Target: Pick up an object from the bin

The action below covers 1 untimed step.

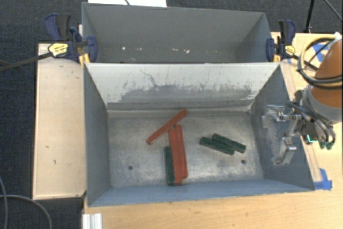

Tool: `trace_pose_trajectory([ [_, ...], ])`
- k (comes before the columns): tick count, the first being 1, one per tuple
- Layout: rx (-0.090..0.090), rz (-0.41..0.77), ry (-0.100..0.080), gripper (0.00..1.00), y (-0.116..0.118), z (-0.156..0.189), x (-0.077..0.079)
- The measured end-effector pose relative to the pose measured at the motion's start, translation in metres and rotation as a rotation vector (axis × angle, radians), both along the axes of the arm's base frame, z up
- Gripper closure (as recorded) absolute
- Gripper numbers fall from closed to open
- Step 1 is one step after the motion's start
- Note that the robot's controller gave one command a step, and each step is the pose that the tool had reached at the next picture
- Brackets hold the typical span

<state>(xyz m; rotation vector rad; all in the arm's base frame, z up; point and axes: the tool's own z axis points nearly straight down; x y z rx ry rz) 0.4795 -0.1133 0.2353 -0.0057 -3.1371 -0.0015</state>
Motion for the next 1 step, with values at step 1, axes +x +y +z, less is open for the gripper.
trace_pose_trajectory([
  [1,0.002,-0.081,0.0,0.0,0.0564,-0.1691,0.0375],
])
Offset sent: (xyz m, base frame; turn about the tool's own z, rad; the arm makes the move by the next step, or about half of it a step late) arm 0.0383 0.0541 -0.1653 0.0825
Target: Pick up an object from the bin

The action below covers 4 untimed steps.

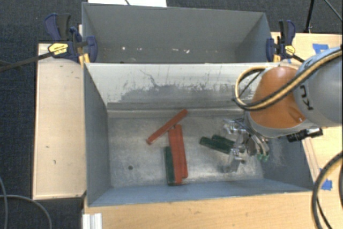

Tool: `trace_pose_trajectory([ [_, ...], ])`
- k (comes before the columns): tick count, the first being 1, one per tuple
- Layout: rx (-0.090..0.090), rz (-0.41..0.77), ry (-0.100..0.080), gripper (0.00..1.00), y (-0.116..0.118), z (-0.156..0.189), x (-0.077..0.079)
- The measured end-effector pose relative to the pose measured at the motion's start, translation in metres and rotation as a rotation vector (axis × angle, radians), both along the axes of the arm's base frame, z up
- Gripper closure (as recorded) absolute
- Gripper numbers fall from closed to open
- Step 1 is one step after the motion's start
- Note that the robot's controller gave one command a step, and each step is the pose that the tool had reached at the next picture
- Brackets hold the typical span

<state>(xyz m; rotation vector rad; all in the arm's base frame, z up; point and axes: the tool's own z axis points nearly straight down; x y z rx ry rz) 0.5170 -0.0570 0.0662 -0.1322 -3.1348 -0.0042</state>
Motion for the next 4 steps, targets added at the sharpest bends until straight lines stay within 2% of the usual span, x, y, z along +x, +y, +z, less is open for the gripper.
trace_pose_trajectory([
  [1,-0.003,-0.176,-0.01,0.0,-0.007,0.035,0.011],
  [2,-0.003,-0.227,-0.009,0.0,-0.004,0.037,0.022],
  [3,-0.004,-0.565,-0.002,0.0,-0.006,0.003,0.022],
  [4,-0.004,-0.56,-0.002,0.0,-0.006,0.004,0.022],
])
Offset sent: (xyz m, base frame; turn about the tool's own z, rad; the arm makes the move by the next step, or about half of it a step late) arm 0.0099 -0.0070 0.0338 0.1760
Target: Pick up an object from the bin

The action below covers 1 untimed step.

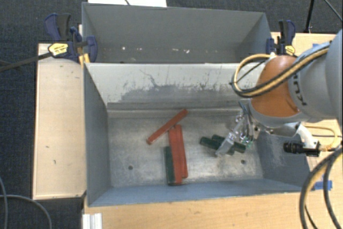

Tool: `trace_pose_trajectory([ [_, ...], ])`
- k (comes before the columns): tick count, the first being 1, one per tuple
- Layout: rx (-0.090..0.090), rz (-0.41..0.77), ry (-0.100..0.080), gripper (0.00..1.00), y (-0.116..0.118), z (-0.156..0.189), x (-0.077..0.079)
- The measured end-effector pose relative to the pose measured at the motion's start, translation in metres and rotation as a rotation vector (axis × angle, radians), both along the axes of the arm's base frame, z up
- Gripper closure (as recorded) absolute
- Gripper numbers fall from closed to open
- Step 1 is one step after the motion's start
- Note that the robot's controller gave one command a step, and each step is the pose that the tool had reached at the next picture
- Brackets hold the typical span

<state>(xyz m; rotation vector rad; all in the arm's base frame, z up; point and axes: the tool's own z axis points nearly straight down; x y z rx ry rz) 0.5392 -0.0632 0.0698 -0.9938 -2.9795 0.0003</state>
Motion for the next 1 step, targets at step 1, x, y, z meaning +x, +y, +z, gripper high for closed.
trace_pose_trajectory([
  [1,0.0,0.004,0.0,1.0,0.0001,0.0005,0.0],
])
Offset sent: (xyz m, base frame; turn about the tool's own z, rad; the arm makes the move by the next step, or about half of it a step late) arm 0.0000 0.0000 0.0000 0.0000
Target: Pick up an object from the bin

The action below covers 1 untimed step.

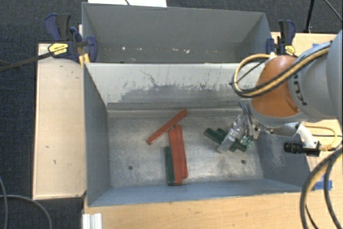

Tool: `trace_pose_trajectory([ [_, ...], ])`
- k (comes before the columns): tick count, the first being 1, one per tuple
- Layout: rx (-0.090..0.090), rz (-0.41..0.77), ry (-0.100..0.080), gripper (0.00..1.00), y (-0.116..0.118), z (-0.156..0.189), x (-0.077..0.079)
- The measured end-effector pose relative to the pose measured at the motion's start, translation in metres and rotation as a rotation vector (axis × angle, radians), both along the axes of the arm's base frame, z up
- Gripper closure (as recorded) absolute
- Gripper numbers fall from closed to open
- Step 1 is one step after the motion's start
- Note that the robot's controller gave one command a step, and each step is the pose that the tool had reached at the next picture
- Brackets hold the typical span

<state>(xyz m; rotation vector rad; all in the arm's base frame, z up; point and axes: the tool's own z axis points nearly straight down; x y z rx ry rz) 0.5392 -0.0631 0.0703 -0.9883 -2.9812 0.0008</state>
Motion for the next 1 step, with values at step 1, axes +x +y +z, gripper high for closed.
trace_pose_trajectory([
  [1,-0.001,0.008,-0.009,1.0,-0.0007,0.0754,0.002],
])
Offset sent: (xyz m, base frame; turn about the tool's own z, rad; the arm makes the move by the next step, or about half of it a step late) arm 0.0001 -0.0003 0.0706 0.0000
